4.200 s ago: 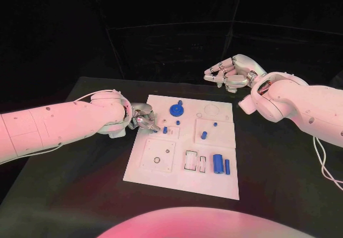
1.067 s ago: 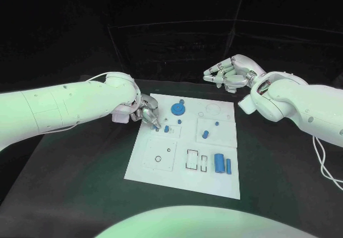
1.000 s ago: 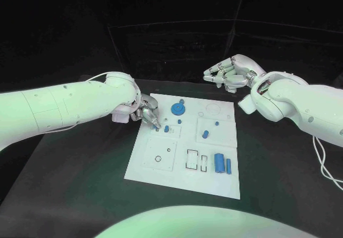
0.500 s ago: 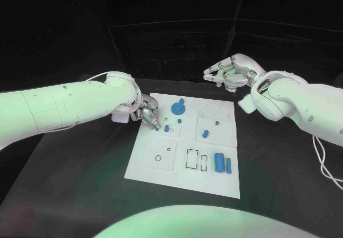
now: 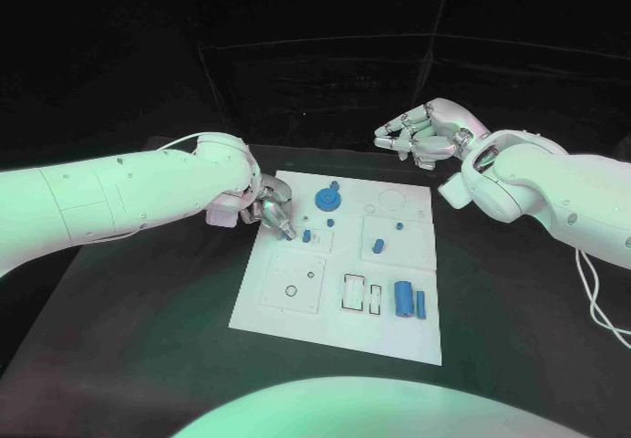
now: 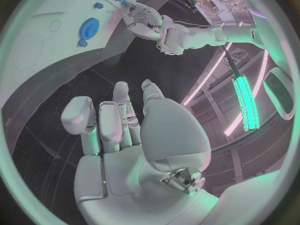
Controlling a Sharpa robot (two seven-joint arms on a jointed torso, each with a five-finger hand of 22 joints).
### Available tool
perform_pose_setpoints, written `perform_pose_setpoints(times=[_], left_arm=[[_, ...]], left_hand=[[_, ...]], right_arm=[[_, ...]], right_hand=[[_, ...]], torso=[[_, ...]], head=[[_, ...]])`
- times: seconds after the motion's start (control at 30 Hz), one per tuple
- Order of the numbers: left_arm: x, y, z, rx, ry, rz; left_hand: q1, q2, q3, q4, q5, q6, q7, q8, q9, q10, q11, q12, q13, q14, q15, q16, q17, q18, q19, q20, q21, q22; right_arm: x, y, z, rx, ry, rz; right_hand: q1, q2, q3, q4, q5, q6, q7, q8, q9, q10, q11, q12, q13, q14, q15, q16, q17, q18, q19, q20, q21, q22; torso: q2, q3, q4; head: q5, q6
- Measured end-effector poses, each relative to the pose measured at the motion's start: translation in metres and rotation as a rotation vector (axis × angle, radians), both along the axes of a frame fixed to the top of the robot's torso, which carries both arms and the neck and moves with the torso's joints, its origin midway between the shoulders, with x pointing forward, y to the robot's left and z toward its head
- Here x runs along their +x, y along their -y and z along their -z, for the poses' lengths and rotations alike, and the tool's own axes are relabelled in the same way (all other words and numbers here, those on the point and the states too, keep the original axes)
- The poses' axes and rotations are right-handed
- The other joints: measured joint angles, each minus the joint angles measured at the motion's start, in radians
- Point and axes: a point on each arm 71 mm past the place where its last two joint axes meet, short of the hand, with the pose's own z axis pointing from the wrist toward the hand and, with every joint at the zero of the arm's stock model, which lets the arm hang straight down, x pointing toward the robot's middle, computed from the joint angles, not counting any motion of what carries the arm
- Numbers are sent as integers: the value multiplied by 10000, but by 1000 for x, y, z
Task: Assemble the parts on the task board
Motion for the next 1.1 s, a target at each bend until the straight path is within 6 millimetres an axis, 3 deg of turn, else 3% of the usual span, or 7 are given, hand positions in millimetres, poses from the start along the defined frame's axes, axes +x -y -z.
perform_pose_setpoints(times=[1.1], left_arm=[[2,1,1,141,-267,93]], left_hand=[[7,7,0,0,74,61,-54,86,69,71,-4,58,106,0,0,0,0,0,0,0,158,134]], right_arm=[[0,-2,0,10,0,-47]], right_hand=[[41,40,0,0,58,0,0,0,0,-37,-37,0,-28,0,0,0,13,0,0,0,0,-12]], torso=[[3,1,-6]], head=[[-20,-65]])
